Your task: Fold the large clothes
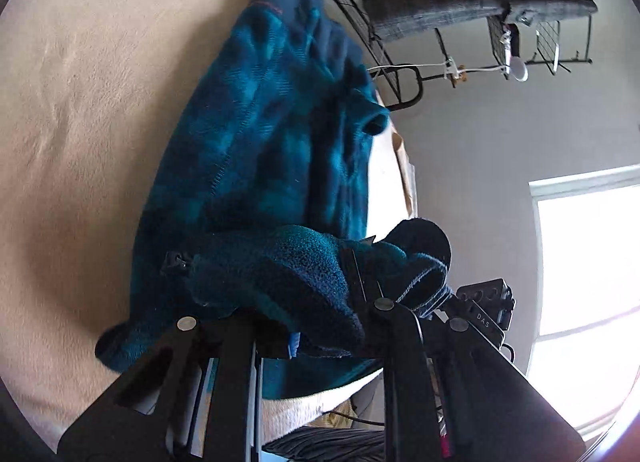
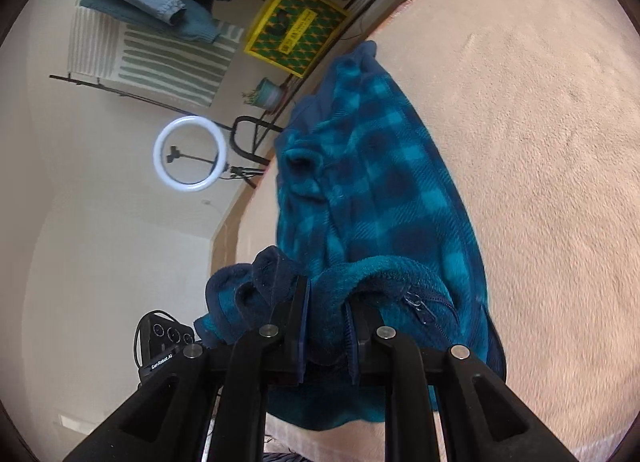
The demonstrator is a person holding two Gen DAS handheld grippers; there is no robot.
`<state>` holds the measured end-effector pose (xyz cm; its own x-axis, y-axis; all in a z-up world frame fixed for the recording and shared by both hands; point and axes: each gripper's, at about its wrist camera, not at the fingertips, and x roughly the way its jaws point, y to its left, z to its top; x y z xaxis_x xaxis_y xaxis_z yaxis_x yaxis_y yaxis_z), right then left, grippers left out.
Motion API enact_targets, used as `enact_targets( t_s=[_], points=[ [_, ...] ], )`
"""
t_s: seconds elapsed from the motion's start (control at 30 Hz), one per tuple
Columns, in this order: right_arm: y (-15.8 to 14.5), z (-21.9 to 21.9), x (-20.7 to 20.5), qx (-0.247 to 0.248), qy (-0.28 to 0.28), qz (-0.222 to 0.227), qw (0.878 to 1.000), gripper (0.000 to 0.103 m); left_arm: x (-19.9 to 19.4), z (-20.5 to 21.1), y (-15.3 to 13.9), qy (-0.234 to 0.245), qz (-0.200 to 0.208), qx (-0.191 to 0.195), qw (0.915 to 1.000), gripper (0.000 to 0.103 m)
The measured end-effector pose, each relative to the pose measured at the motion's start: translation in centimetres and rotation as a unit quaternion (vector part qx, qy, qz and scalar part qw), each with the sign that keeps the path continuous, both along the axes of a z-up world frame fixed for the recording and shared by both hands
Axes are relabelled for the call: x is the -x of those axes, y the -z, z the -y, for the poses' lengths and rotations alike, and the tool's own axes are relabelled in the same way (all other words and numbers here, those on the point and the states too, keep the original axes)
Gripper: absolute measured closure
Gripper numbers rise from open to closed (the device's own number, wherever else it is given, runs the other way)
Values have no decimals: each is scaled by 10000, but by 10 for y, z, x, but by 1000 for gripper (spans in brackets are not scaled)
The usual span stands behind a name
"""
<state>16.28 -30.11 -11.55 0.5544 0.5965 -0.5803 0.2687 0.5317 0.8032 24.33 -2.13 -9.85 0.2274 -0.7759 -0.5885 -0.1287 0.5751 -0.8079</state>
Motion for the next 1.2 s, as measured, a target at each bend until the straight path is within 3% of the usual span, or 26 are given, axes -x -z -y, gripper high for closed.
enact_targets(
  t_s=[0.23,0.33,0.43,0.5,0.53,0.57,0.6,0.7,0.8,0.83,0.93,0.97,1.03,1.13,1.2],
  points=[
    [14,-2,-23,14,52,-210,9998,86,-19,10,15,1,-100,-281,9996,87],
    [13,-2,-28,33,49,-251,9997,78,-22,5,21,-116,-318,-58,9994,80],
    [7,3,-28,2,90,-213,9997,68,-28,3,17,-88,-340,96,9993,68],
    [-1,6,-25,107,201,-83,9997,45,-28,2,11,-90,-266,147,9995,58],
    [-10,9,-21,278,288,45,9992,41,-29,1,7,-101,-207,173,9996,56],
    [-17,10,-19,380,313,143,9987,40,-29,-1,3,-127,-145,202,9996,46],
    [-23,12,-17,458,316,223,9982,40,-30,-5,-2,-210,-54,220,9995,38],
    [-49,10,-7,782,203,684,9944,44,-31,-17,-19,-469,283,129,9984,37],
    [-72,-14,0,1387,-370,1062,9839,59,-30,-26,-37,-504,647,-68,9966,37],
    [-76,-27,3,1749,-610,1130,9762,59,-28,-27,-41,-445,767,-153,9959,37],
    [-70,-42,6,2507,-785,1010,9596,59,-22,-22,-43,-177,1008,-628,9928,37],
    [-64,-40,5,2605,-819,914,9576,52,-21,-20,-39,-80,1082,-886,9901,37],
    [-50,-31,3,2729,-837,687,9559,50,-22,-17,-27,71,1052,-1188,9873,37],
    [-27,-14,1,2573,-781,349,9625,49,-28,-15,-1,195,788,-1271,9886,37],
    [-19,-8,0,2364,-810,316,9677,49,-34,-14,13,236,631,-1093,9917,37]
  ],
)
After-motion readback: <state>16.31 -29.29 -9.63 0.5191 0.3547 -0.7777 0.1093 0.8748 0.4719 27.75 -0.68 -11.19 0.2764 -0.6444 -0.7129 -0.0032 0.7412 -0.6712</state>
